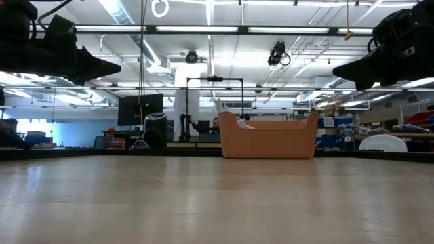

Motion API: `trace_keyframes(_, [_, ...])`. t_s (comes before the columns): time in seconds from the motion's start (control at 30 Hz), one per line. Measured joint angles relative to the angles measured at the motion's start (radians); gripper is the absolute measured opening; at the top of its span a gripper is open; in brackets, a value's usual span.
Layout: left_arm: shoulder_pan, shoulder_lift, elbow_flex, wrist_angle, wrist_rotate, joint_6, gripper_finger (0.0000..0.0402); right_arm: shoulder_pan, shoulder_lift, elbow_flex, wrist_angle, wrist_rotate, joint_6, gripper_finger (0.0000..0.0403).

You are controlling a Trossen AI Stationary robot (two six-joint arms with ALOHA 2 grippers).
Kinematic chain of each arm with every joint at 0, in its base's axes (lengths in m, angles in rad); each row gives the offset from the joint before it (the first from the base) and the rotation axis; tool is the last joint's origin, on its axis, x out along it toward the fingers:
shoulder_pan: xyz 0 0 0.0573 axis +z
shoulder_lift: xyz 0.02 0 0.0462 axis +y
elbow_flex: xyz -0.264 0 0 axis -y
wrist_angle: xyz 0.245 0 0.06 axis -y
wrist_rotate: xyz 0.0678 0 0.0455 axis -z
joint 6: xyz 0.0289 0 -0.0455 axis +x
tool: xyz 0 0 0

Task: Roll bandage
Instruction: Return to Home Position

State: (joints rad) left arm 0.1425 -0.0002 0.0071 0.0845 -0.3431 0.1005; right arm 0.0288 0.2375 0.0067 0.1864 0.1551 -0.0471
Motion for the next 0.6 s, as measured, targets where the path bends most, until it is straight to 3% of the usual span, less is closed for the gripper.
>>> trace_keyframes(0.6, [0.0,0.0,0.0,0.0,0.0,0.0,0.0006,0.0,0.0,0.0,0.0,0.0,0.0,0.001])
